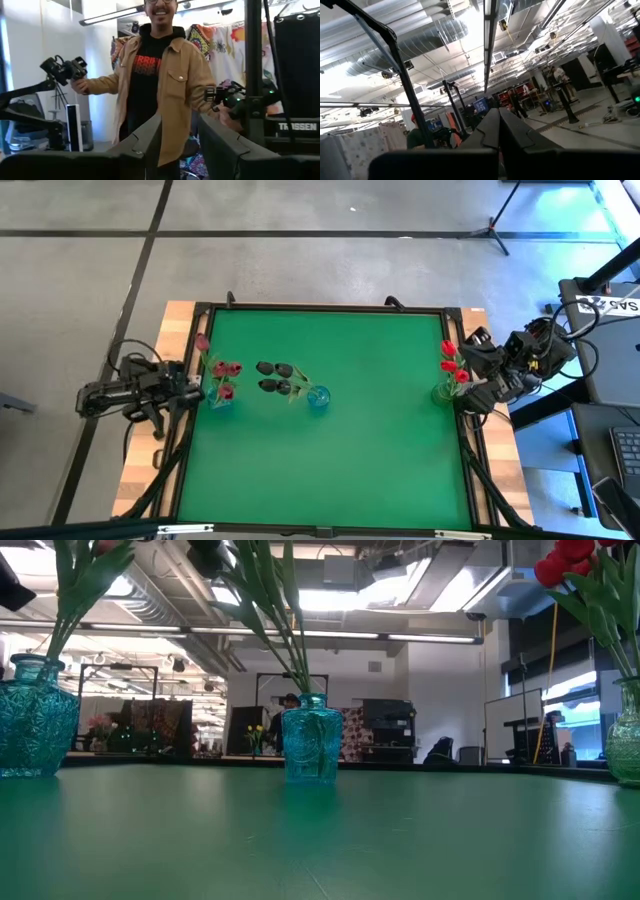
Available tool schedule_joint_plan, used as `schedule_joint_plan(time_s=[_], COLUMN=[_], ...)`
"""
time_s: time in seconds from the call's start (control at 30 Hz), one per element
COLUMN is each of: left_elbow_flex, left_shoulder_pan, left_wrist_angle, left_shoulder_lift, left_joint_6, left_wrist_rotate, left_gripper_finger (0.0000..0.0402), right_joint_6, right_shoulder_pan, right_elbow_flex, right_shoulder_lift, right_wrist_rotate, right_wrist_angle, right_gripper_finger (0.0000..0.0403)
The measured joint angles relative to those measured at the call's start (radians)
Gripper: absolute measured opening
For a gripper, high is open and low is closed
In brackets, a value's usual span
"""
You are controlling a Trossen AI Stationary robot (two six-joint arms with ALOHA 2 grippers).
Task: Sort flowers into vase by color
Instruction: Return to Home Position
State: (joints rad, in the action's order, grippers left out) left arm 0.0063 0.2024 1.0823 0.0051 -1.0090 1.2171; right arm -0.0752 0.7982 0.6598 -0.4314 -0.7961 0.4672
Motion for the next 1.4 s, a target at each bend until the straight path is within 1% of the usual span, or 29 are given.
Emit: schedule_joint_plan(time_s=[0.1, 0.2, 0.27, 0.33, 0.4, 0.47, 0.57, 0.67, 0.77, 0.93, 1.0, 1.03, 1.07, 1.17, 1.23, 1.4], left_elbow_flex=[0.0, 0.0, 0.0, 0.0, 0.0, 0.0, 0.0, 0.0, 0.0, 0.0, 0.0, 0.0, 0.0, 0.0, 0.0, 0.0], left_shoulder_pan=[-0.021, -0.056, -0.085, -0.119, -0.158, -0.197, -0.248, -0.282, -0.3, -0.303, -0.303, -0.303, -0.303, -0.303, -0.303, -0.303], left_wrist_angle=[-0.022, -0.037, -0.07, -0.123, -0.181, -0.245, -0.291, -0.286, -0.286, -0.286, -0.286, -0.286, -0.285, -0.285, -0.286, -0.285], left_shoulder_lift=[0.0, 0.0, 0.0, 0.0, 0.0, 0.0, 0.0, 0.0, 0.0, 0.0, 0.0, 0.0, 0.0, 0.0, 0.0, 0.0], left_joint_6=[0.032, 0.123, 0.17, 0.198, 0.227, 0.266, 0.309, 0.302, 0.289, 0.274, 0.253, 0.252, 0.253, 0.253, 0.253, 0.253], left_wrist_rotate=[0.01, 0.063, 0.072, 0.074, 0.068, 0.053, 0.048, 0.036, 0.026, 0.029, 0.032, 0.032, 0.032, 0.032, 0.031, 0.031], left_gripper_finger=[0.0124, 0.0124, 0.0124, 0.0124, 0.0124, 0.0124, 0.0124, 0.0124, 0.0124, 0.0124, 0.0124, 0.0124, 0.0124, 0.0124, 0.0124, 0.0124], right_joint_6=[0.037, 0.077, 0.103, 0.149, 0.178, 0.204, 0.228, 0.252, 0.387, 0.447, 0.448, 0.447, 0.447, 0.444, 0.428, 0.411], right_shoulder_pan=[0.0, 0.0, 0.0, 0.0, 0.0, 0.0, 0.001, 0.001, 0.001, 0.001, 0.001, 0.001, 0.001, 0.001, 0.0, 0.0], right_elbow_flex=[0.0, 0.0, 0.0, 0.0, 0.0, 0.0, 0.0, 0.0, 0.0, 0.0, -0.007, -0.021, -0.036, -0.093, -0.15, -0.314], right_shoulder_lift=[0.0, -0.001, -0.001, 0.005, 0.015, 0.023, 0.024, 0.024, 0.027, 0.093, 0.095, 0.102, 0.109, 0.157, 0.195, 0.28], right_wrist_rotate=[0.011, 0.019, 0.031, 0.047, 0.073, 0.116, 0.209, 0.346, 0.536, 0.888, 0.997, 1.033, 1.044, 1.006, 1.005, 1.082], right_wrist_angle=[-0.022, -0.02, 0.007, 0.018, -0.006, -0.03, -0.031, -0.036, -0.055, -0.126, -0.126, -0.127, -0.128, -0.115, -0.071, 0.073], right_gripper_finger=[0.0005, 0.0005, 0.0005, 0.0005, 0.0005, 0.0005, 0.0005, 0.0005, 0.0005, 0.0005, 0.0005, 0.0005, 0.0005, 0.0005, 0.0005, 0.0005])
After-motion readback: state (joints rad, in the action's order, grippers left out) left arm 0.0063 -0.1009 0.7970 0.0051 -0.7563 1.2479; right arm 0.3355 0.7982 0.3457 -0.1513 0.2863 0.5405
